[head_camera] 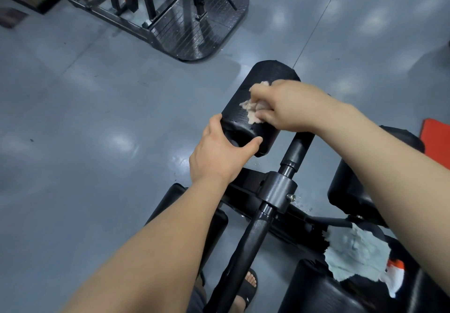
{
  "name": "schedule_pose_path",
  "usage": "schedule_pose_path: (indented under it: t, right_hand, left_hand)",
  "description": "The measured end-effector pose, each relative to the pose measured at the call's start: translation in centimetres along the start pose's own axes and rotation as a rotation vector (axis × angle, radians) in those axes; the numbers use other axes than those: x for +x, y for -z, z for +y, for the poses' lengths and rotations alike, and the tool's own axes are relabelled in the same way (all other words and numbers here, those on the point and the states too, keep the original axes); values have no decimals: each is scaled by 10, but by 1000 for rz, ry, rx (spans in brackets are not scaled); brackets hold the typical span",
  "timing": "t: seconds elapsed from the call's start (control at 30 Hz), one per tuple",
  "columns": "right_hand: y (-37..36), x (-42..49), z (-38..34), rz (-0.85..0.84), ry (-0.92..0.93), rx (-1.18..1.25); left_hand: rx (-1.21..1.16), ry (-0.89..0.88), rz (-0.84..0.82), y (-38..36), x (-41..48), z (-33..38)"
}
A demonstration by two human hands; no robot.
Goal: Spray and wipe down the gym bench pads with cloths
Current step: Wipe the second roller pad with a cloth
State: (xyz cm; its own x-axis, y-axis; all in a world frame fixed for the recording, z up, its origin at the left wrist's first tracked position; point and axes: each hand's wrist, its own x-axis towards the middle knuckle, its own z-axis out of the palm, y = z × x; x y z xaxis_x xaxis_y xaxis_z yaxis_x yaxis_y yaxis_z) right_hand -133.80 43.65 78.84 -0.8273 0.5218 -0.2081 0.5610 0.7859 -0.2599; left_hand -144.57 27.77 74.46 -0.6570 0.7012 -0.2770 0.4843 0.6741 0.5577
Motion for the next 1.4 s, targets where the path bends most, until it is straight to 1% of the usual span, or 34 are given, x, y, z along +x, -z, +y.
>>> schedule_pose_path:
  t: [0.07,0.1,0.23,0.33,0.4,0.5,0.53,0.63,0.7,0.73,0.9,0.97,1.07,1.17,1.3,1.37,1.4]
  right_hand:
    - [-4,-3,-11,-78,91,26]
    - [-3,-4,-13,-96,94,22]
    - [6,-2,-1,-48,8,-52]
    - [3,-4,-8,-71,99,-45]
    - [1,-6,-10,-89,117,-38]
    - [6,-3,-1,-14,12,-67]
    - [5,-3,1,7,2,-83]
    - [1,-5,-8,-6,96,-95]
    - [1,-4,-11,-13,109,-103]
    - [3,-2,-9,-5,77,-102]
    - [16,16,13,31,-197,-106]
    - [18,19,14,14,-233,-140]
    - [14,17,13,16,-242,-191]
    - [7,12,9,20,-178,-192]
    - [-4,6,-10,-29,78,-32]
    - [-6,5,-20,-67,144,5]
    - [-6,5,-22,-61,146,-6]
  left_hand:
    - [-10,3,-1,1,0,0]
    - [-16,2,0,1,0,0]
    - [-8,-1,-3,2,-1,1]
    - [-8,-3,-4,2,-1,1]
    - [-5,-3,-4,1,-1,1]
    - [-3,-1,-3,1,0,0]
    - [-4,1,-1,1,-1,0]
    - [-2,0,-3,1,-1,1]
    - [-3,0,-11,1,-1,1]
    - [-6,-2,-13,2,-1,1]
    - [-13,-20,12,2,-3,1]
    - [-20,-18,21,2,-3,0]
    - [-11,-10,14,1,-2,0]
    - [42,3,-5,1,-1,1]
    - [44,13,-14,0,2,0]
    - [46,17,-25,1,1,0]
    - [48,15,-24,1,0,1]
